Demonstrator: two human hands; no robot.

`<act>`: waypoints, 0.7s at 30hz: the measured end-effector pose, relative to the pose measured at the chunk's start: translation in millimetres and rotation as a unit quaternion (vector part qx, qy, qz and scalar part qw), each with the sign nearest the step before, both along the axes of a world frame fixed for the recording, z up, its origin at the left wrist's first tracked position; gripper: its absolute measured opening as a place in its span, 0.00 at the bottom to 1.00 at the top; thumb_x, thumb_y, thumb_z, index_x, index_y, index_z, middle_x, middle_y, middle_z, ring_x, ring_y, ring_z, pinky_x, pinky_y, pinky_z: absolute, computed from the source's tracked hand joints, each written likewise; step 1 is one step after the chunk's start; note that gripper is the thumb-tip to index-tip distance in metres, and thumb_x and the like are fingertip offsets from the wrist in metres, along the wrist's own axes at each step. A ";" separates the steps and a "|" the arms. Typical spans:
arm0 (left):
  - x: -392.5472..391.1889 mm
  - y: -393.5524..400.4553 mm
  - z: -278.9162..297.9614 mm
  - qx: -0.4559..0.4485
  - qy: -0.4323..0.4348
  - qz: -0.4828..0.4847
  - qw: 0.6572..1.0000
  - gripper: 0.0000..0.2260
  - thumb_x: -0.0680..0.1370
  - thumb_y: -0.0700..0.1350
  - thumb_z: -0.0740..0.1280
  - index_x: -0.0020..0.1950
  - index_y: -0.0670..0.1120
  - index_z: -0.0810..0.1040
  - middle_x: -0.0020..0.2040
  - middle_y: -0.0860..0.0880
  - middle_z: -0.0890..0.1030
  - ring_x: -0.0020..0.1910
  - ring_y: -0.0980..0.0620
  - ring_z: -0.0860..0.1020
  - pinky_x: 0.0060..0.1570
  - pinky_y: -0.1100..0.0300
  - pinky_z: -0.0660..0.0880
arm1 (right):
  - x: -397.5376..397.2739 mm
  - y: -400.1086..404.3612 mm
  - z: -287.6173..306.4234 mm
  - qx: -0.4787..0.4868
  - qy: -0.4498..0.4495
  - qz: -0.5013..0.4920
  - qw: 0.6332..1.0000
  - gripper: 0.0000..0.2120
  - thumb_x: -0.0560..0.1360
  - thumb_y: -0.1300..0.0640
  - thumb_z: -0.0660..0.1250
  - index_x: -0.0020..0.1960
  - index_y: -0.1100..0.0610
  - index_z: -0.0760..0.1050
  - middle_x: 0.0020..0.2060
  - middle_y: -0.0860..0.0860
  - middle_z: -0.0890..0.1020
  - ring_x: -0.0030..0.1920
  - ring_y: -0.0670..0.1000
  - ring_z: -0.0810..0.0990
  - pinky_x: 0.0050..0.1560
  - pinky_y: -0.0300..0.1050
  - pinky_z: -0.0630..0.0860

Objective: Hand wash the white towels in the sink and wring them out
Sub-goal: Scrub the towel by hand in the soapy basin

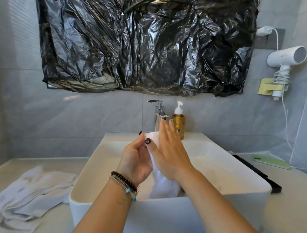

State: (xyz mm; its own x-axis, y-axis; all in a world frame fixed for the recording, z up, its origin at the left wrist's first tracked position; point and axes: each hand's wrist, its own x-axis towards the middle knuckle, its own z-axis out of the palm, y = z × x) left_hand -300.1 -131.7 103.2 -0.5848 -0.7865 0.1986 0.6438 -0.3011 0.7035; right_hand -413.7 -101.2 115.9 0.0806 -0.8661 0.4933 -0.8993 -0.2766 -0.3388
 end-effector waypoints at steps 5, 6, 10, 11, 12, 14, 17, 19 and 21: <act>1.5 -9.3 2.3 0.031 -0.002 0.067 0.997 0.24 0.84 0.52 0.54 0.65 0.34 0.74 0.62 0.34 0.79 0.61 0.38 0.79 0.64 0.44 0.72 | 7.1 41.0 -37.8 0.000 0.142 0.052 0.989 0.45 0.70 0.28 0.34 0.75 0.57 0.28 0.74 0.50 0.27 0.73 0.46 0.24 0.74 0.46 0.29; 1.6 -9.7 3.2 0.031 -0.011 0.073 0.997 0.23 0.84 0.51 0.54 0.66 0.33 0.74 0.61 0.33 0.79 0.62 0.38 0.78 0.65 0.44 0.71 | 4.0 45.0 -40.4 0.011 0.143 0.052 0.988 0.44 0.72 0.29 0.36 0.76 0.55 0.28 0.74 0.48 0.26 0.72 0.44 0.23 0.73 0.45 0.29; -1.6 -0.3 6.7 0.030 -0.041 0.095 0.994 0.15 0.82 0.44 0.59 0.60 0.34 0.78 0.50 0.38 0.84 0.48 0.43 0.84 0.56 0.48 0.77 | -9.4 29.0 -31.5 0.023 0.075 0.035 0.996 0.41 0.72 0.30 0.36 0.76 0.51 0.29 0.74 0.43 0.29 0.73 0.40 0.28 0.74 0.45 0.31; -0.7 0.0 5.8 0.031 -0.043 0.107 0.993 0.14 0.81 0.41 0.60 0.61 0.33 0.77 0.49 0.38 0.84 0.46 0.43 0.85 0.55 0.49 0.78 | -12.0 22.1 -28.3 0.033 0.028 0.025 0.999 0.41 0.73 0.30 0.38 0.77 0.52 0.31 0.75 0.43 0.32 0.75 0.41 0.30 0.75 0.46 0.33; 0.0 -0.9 4.3 0.030 -0.042 0.122 0.991 0.15 0.80 0.38 0.62 0.64 0.32 0.75 0.49 0.38 0.84 0.46 0.44 0.85 0.52 0.50 0.80 | -14.8 15.0 -26.0 0.045 -0.047 0.017 0.998 0.40 0.75 0.31 0.41 0.78 0.52 0.34 0.77 0.44 0.36 0.76 0.42 0.35 0.76 0.46 0.36; 0.0 -6.6 -0.8 0.021 -0.073 0.173 0.982 0.16 0.79 0.37 0.65 0.66 0.32 0.74 0.48 0.39 0.84 0.44 0.46 0.84 0.45 0.54 0.82 | -20.6 2.0 -23.6 0.055 -0.231 0.007 0.971 0.36 0.79 0.35 0.49 0.80 0.51 0.46 0.79 0.46 0.49 0.78 0.46 0.48 0.77 0.47 0.47; -4.1 -7.8 -4.4 -0.007 -0.182 0.248 0.951 0.13 0.78 0.42 0.70 0.57 0.34 0.79 0.46 0.39 0.85 0.41 0.46 0.84 0.42 0.53 0.82 | -28.2 -18.3 -21.7 0.074 -0.433 0.059 0.897 0.22 0.82 0.45 0.55 0.70 0.55 0.71 0.66 0.51 0.75 0.68 0.51 0.71 0.67 0.45 0.66; -7.5 -7.7 -4.5 -0.041 -0.231 0.263 0.936 0.14 0.78 0.45 0.71 0.54 0.34 0.80 0.47 0.37 0.85 0.44 0.41 0.84 0.48 0.48 0.82 | -28.1 -26.9 -18.4 0.137 -0.480 0.104 0.860 0.21 0.83 0.46 0.54 0.55 0.58 0.79 0.49 0.52 0.83 0.52 0.51 0.81 0.55 0.42 0.73; -10.9 -7.2 -3.8 -0.067 -0.258 0.273 0.924 0.16 0.78 0.49 0.70 0.50 0.34 0.81 0.46 0.36 0.85 0.48 0.38 0.84 0.53 0.41 0.80 | -24.7 -30.5 -14.9 0.197 -0.468 0.119 0.853 0.23 0.82 0.42 0.53 0.45 0.55 0.80 0.39 0.50 0.83 0.42 0.49 0.81 0.46 0.42 0.75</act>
State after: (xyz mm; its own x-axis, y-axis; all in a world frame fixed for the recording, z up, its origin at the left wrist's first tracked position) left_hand -311.0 -138.9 99.5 -0.1519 -0.9809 0.1211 0.2428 0.0818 0.9666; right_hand -438.3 -131.8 101.1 0.0087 -0.9936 0.1123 -0.1186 -0.1125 -0.9865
